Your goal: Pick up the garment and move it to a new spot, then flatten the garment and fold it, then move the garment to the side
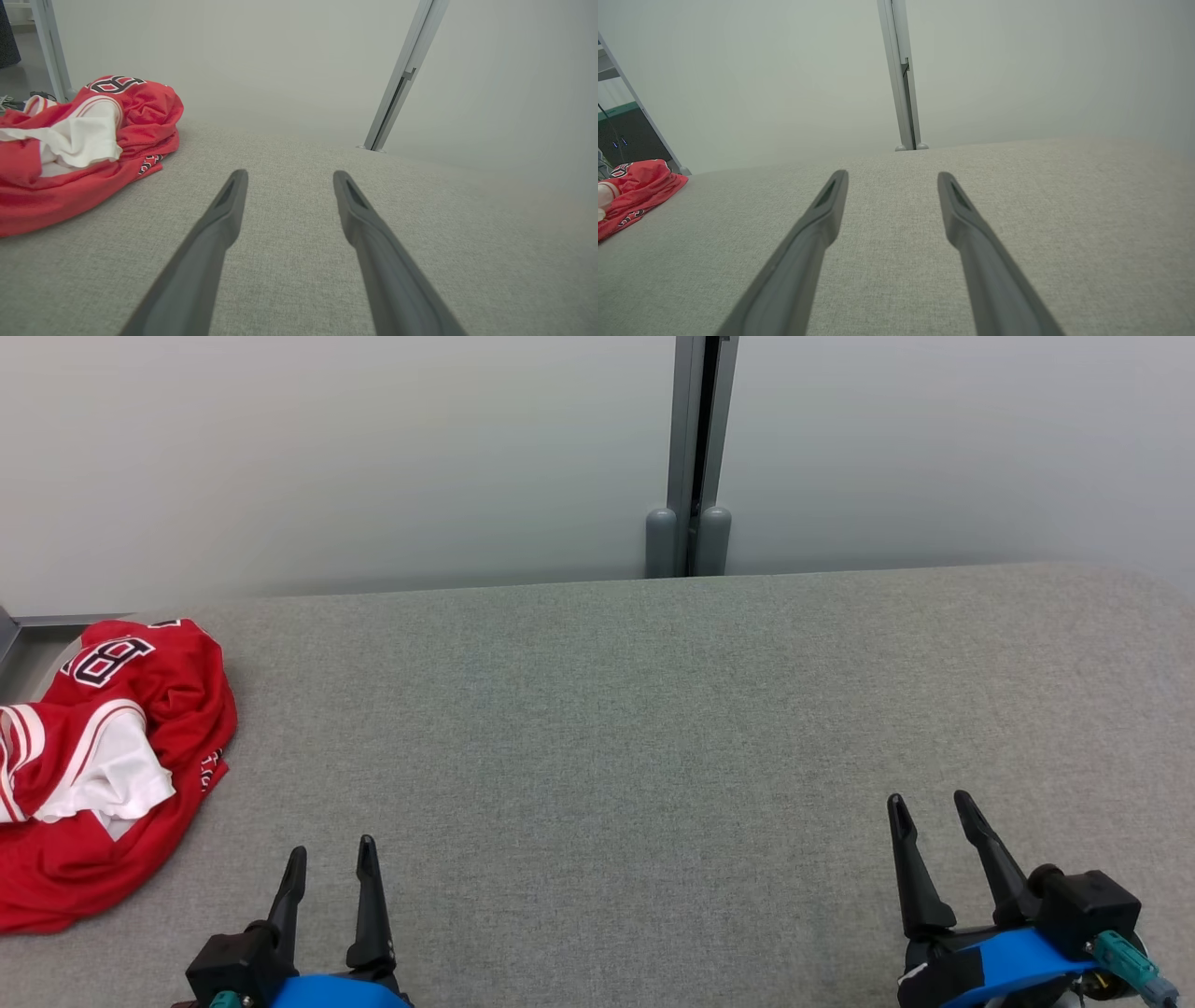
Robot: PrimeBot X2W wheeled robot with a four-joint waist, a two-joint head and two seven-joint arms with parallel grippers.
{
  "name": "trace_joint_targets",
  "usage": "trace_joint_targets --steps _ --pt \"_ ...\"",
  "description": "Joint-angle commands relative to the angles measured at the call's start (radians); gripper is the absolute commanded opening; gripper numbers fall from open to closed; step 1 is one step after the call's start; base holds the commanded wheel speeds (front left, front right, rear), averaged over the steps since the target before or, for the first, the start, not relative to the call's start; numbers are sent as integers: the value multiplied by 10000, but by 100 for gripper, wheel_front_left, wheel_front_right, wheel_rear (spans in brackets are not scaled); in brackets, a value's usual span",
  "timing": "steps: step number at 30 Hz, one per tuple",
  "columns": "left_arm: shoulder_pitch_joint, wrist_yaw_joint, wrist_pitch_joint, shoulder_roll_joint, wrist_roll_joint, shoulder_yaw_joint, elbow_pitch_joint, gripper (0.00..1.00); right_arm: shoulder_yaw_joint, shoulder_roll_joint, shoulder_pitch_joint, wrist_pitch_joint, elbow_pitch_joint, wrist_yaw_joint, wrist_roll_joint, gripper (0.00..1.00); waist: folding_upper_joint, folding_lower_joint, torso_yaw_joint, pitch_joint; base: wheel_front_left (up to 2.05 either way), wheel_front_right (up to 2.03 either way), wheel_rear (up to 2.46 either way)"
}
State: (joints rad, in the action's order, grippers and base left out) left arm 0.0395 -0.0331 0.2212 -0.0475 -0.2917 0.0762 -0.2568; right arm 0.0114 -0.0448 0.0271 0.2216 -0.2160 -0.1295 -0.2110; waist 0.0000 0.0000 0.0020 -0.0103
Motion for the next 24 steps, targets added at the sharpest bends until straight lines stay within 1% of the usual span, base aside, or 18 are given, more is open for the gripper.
trace_joint_targets --steps 1,21,24 --pt "61 -17 99 -39 242 2 -5 100 -19 -76 -103 96 25 -14 255 100 0 0 4 2 0 0 0" --pt "121 17 455 -42 1446 184 -329 100 133 -85 -190 463 113 -14 1642 100 0 0 26 -41 0 0 0" --pt "104 9 457 -42 1407 171 -378 100 135 -85 -187 456 100 -14 1595 100 0 0 29 -39 0 0 0"
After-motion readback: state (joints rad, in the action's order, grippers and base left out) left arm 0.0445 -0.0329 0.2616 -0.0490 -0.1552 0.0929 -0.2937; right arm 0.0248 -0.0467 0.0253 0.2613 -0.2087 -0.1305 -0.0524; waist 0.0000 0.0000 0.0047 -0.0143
